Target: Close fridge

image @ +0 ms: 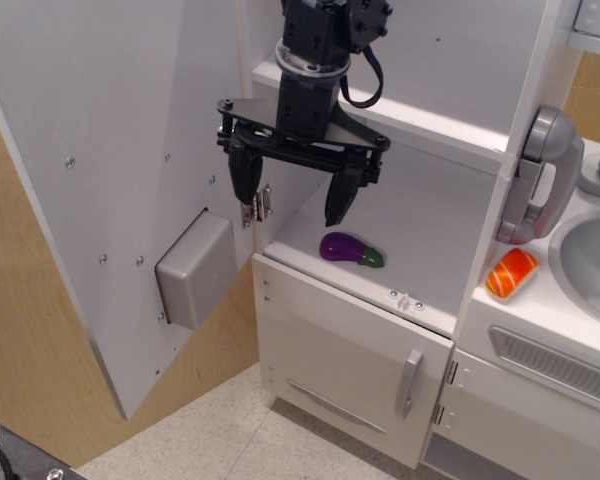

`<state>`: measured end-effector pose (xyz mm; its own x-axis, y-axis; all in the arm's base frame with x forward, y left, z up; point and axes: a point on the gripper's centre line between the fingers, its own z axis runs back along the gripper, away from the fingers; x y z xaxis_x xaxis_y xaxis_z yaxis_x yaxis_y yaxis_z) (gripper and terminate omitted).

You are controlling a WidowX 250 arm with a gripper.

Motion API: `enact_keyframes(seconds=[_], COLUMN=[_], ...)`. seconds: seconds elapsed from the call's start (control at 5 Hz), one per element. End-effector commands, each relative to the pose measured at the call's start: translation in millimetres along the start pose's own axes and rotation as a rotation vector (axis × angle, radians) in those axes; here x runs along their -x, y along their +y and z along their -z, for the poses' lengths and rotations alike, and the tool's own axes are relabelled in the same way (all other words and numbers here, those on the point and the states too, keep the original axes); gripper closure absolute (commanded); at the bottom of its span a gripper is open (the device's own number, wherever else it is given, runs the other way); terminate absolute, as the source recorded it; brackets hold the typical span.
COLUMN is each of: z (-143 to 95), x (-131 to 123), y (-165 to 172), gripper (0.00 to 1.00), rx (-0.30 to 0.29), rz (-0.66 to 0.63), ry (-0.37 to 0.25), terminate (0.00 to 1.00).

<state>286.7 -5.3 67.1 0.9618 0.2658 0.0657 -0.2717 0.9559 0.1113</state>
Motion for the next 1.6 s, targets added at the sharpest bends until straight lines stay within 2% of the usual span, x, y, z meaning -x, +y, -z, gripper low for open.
enact_keyframes(seconds=[0.0,0.2,0.4,0.6,0.8,1.0,1.4], z=[0,-5,-9,-15,-19,-33,-52], x=[0,46,82,104,109,102,85], y=[0,13,35,64,92,129,199], gripper=[0.00,0.00,0.00,0.00,0.00,0.00,0.00], rx=[0.000,0.034,0.040,0.044,0.037,0.021,0.081], rz=[0.000,0.085,0.153,0.191,0.184,0.191,0.242], ry=[0.000,0.002,0.022,0.025,0.023,0.022,-0.029], terminate=[0.00,0.00,0.00,0.00,0.00,0.00,0.00])
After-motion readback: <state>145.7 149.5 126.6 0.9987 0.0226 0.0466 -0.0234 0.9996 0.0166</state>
